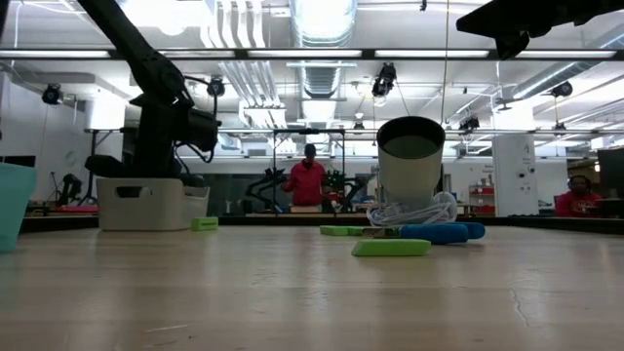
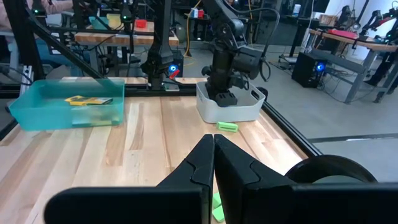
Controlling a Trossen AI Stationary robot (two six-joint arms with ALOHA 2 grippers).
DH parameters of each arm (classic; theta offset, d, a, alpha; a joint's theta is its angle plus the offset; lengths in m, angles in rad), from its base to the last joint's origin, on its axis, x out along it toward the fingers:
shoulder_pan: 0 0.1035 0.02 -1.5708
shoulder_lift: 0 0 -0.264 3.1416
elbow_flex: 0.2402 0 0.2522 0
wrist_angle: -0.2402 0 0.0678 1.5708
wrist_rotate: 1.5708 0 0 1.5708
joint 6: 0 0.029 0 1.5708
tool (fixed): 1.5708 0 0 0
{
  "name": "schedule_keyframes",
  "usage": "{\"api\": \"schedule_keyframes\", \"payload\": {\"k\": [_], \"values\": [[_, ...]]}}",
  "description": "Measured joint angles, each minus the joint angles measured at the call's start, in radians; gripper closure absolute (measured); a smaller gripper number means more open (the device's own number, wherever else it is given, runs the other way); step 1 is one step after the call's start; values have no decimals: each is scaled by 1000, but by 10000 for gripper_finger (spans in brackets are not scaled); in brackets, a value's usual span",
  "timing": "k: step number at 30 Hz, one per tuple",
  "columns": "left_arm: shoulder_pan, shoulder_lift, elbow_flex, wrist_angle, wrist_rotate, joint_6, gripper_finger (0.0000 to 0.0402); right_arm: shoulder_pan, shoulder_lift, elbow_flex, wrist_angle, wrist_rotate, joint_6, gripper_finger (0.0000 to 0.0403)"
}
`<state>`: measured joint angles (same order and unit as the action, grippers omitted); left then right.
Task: Pick & Place School Supplies
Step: Put the blue puncher hole into the gray bin
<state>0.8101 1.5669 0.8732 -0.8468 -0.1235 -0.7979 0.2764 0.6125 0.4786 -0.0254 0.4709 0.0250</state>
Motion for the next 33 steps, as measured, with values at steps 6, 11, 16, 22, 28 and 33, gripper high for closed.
{"api": "schedule_keyframes", "payload": {"k": [6,11,16,22,28,33], "values": [[3,-45,71,-33,-25,61,250,0,0,0,0,0,0,394],[6,-104,142,-103,-54,63,250,0,0,0,0,0,-1,394],[6,-168,231,-179,-58,62,250,0,0,0,0,0,-1,394],[2,-242,311,-230,-44,64,250,0,0,0,0,0,0,394],[-1,-314,385,-219,67,71,250,0,0,0,0,0,0,394],[-28,-368,442,-212,133,112,250,0,0,0,0,0,0,394]]}}
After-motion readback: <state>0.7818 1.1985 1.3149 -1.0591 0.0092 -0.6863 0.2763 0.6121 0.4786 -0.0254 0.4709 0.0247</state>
